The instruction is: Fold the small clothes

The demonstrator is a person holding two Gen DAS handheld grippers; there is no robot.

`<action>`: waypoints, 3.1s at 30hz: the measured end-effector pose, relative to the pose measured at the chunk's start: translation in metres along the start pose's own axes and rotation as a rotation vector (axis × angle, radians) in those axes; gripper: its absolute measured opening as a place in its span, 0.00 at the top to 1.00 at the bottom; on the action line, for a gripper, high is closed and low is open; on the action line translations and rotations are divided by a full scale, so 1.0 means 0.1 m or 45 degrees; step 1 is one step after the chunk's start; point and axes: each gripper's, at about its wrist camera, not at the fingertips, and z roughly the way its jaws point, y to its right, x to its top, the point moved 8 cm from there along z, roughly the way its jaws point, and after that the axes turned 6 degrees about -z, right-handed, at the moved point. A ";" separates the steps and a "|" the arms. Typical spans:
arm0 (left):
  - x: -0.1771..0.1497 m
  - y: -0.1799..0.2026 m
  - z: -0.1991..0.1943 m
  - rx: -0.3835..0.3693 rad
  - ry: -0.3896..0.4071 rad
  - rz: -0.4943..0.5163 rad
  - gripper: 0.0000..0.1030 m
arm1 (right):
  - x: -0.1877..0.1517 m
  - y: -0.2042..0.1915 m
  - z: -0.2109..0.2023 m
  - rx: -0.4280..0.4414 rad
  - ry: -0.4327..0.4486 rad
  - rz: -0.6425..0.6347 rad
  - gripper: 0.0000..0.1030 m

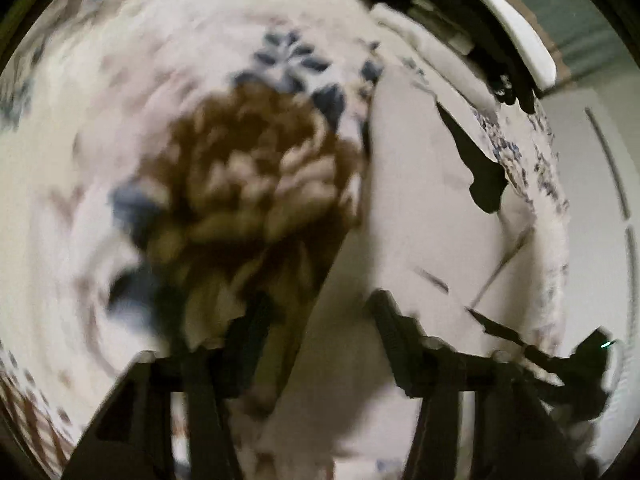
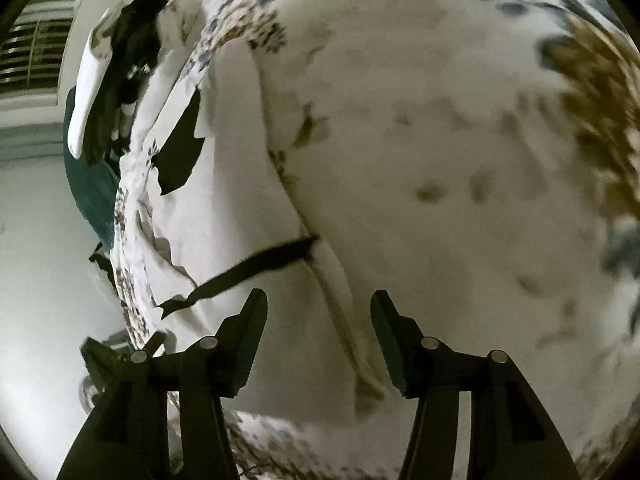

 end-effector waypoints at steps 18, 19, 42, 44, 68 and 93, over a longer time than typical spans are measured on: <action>0.41 -0.09 0.17 0.083 -0.002 -0.062 0.96 | 0.50 -0.15 0.19 -0.110 0.109 -0.042 0.96; 0.42 -0.08 0.17 0.083 -0.008 -0.066 0.96 | 0.51 -0.14 0.22 -0.102 0.088 -0.028 0.95; 1.81 0.95 1.14 0.415 -0.065 0.475 0.30 | 2.19 -0.89 0.93 -0.420 0.020 -0.310 0.29; 1.81 1.02 1.18 0.381 -0.085 0.512 0.68 | 2.21 -0.94 1.04 -0.404 -0.002 -0.335 0.42; 0.32 0.23 -0.61 0.085 -0.031 0.181 0.98 | 0.18 -1.04 -0.41 -0.076 0.205 -0.360 0.93; 0.94 1.83 0.87 0.241 -0.330 0.967 0.44 | 0.33 -0.14 -0.30 -0.088 0.161 0.167 0.47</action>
